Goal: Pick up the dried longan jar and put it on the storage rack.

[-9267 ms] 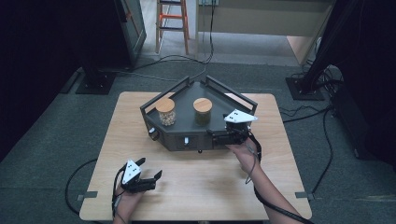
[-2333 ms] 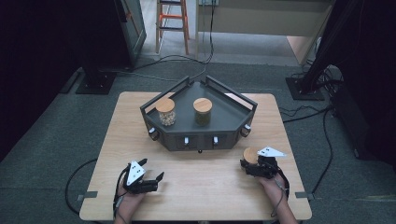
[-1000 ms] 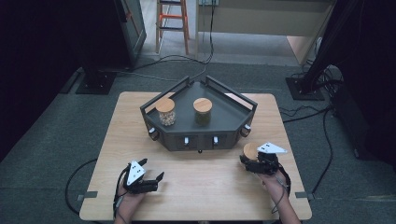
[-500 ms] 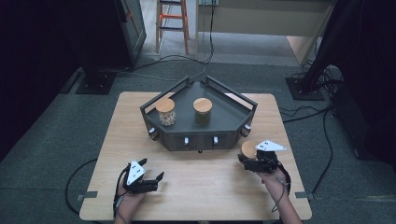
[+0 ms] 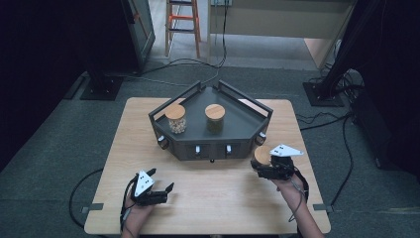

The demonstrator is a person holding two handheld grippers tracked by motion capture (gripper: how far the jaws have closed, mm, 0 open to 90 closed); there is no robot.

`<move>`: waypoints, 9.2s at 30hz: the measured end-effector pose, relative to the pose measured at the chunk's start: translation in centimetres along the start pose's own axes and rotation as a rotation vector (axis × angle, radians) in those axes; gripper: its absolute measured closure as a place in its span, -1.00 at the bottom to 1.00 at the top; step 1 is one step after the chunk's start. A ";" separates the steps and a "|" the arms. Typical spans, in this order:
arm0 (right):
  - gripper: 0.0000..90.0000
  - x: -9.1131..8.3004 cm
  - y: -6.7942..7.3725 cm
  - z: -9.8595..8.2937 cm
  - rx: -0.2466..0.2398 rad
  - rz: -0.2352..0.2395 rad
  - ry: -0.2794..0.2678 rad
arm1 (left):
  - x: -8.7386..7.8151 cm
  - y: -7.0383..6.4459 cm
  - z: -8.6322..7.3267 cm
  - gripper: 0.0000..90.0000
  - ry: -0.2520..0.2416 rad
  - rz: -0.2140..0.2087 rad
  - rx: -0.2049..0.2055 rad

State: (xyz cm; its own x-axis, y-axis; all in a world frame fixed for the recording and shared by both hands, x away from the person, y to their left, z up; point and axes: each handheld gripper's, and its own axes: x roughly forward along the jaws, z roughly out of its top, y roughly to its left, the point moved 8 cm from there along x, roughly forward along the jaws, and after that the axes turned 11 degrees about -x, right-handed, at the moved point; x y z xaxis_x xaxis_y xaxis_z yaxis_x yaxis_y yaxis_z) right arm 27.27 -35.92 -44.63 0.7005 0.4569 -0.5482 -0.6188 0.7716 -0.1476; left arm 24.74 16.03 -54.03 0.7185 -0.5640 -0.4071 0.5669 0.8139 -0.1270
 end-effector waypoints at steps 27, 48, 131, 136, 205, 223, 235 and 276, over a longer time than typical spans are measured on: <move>-0.44 -0.9 -0.9 2.5 0.019 0.011 0.003 | 0.0 0.0 0.0 -0.77 0.003 0.001 -0.005; -0.44 -1.4 -1.2 4.4 0.010 0.010 -0.001 | 0.0 0.0 0.0 -0.77 0.004 0.002 -0.003; -0.44 0.2 -3.8 10.3 0.006 -0.020 0.040 | 0.1 -0.2 0.1 -0.77 0.016 0.006 0.014; -0.44 0.7 -4.0 10.8 0.005 -0.026 0.041 | 0.1 -0.1 0.1 -0.77 0.015 0.006 0.007; -0.44 8.5 -5.4 12.6 0.074 -0.084 0.053 | 0.3 -0.4 0.2 -0.77 0.025 0.018 0.020; -0.58 8.5 -5.5 11.2 0.057 -0.079 0.002 | 0.3 -0.4 0.2 -0.77 0.025 0.020 0.022; -0.69 8.4 -5.3 10.3 0.085 -0.065 -0.018 | 0.3 -0.4 0.2 -0.77 0.028 0.020 0.030; -0.71 5.3 -4.0 6.9 0.049 -0.066 -0.084 | 0.4 -0.7 0.3 -0.77 0.036 0.025 0.047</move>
State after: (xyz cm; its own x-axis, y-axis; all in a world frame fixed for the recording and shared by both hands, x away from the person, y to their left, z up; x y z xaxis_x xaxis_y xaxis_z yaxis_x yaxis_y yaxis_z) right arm 35.95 -33.55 -41.23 0.7677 0.4386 -0.4672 -0.5539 0.8208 -0.1395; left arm 24.77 15.19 -53.87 0.7183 -0.5371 -0.4422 0.5678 0.8199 -0.0737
